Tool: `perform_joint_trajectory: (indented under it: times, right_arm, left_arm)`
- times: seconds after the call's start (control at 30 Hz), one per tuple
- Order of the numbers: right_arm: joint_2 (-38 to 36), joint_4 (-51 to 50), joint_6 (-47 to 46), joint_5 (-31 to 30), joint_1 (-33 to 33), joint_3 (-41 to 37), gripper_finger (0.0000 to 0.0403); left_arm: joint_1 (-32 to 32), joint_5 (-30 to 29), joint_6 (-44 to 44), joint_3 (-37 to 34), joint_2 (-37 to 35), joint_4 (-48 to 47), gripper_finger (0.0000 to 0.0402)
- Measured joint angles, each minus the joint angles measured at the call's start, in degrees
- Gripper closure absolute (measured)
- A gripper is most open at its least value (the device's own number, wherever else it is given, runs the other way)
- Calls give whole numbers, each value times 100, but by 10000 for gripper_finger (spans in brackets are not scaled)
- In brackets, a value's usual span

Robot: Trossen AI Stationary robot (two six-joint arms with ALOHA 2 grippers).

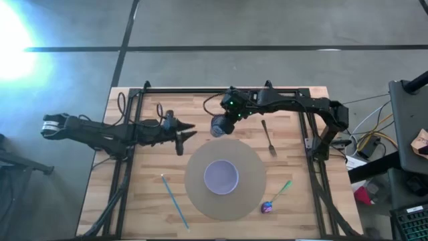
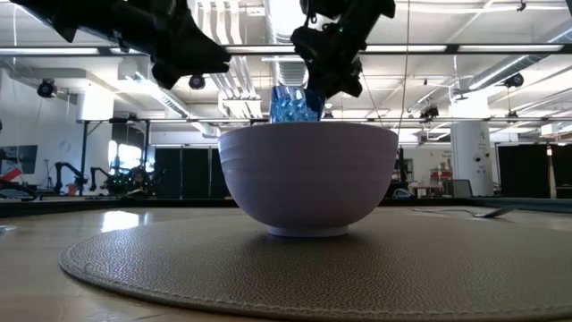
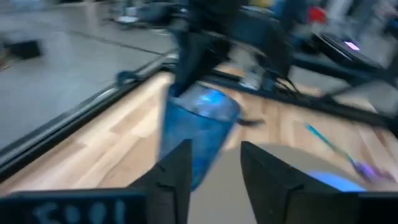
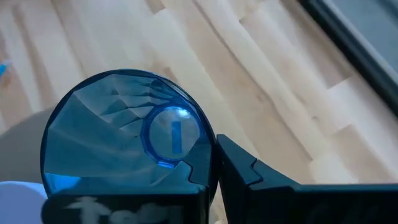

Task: Pick & Place Utensil
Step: Put the blue glass at the top left of the gray mat

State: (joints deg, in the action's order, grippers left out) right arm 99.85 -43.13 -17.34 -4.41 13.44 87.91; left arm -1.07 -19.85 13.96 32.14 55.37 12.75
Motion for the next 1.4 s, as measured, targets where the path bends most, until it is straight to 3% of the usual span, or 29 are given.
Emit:
perform_joint_trajectory:
  times: [0.27,0.6,0.87,1.4]
  right_arm:
    - [0,159,213,-1007,-295,5,390]
    - [0,476,318,-1678,-408,13,390]
    - [0,627,435,-1947,-408,75,390]
    - [0,993,638,-2371,-368,75,390]
  left_arm:
    - [94,-334,486,358,161,-196,239]
    - [535,-515,560,1444,794,-1713,239]
    - [893,-510,604,2472,1383,-2675,239]
    - [1085,-511,236,3511,2475,-2954,239]
